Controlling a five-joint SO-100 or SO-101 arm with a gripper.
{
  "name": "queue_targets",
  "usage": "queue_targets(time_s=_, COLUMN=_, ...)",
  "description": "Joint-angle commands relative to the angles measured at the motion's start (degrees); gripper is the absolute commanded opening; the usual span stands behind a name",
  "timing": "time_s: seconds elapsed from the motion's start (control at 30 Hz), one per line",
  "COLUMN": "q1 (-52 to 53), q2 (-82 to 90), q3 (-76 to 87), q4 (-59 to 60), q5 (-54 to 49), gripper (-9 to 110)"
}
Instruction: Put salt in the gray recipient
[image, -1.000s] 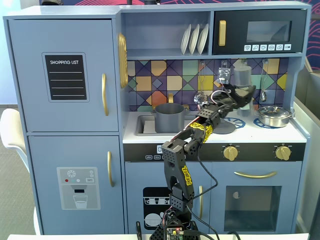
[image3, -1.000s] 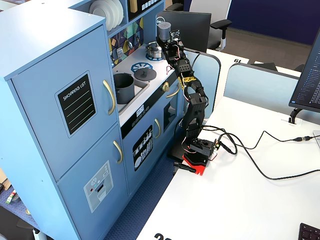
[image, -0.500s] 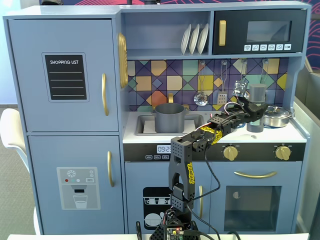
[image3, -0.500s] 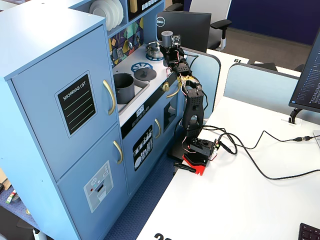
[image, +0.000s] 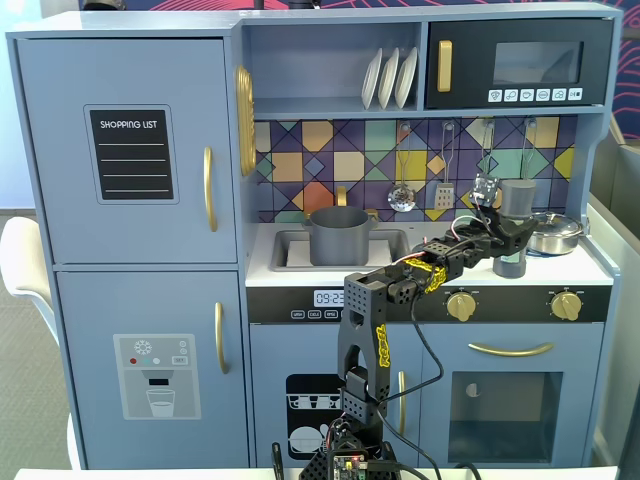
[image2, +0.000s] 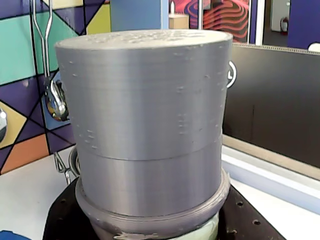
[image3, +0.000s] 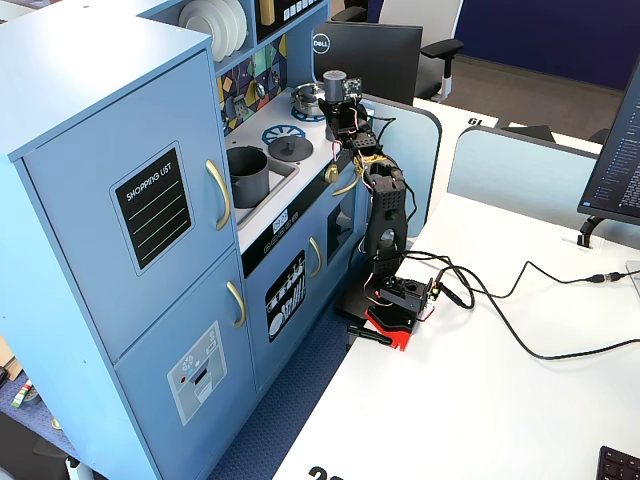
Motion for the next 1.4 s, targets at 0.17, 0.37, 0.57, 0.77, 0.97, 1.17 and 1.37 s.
queue_targets(time_s=0.17, q1=-0.8, q2=2.2, q3=2.6, q4=-3.6, q5=-0.7, gripper=3)
queue_targets(time_s=0.37, q1=-0.3, q2=2.4, q3=2.9, q4=-4.4, q5=2.3, gripper=29)
queue_targets(time_s=0.57, q1=0.4, q2=7.3, q3=5.5, q4=-4.7, q5=3.3, gripper=38)
queue_targets(time_s=0.77, q1=2.3, q2=22.0, q3=14.8, q4=2.1, q5=0.9, gripper=38)
queue_targets(time_s=0.97, q1=5.3, q2=45.5, q3=26.0, q4=25.5, q5=-2.8, gripper=33)
queue_targets(time_s=1.17, q1=-10.3, q2=68.2, q3=32.0, q4=62.1, q5=-2.2, gripper=0)
queue_targets(time_s=1.37, q1=-36.8, q2=78.9, q3=46.1, q4=77.8, q5=-10.2, gripper=0)
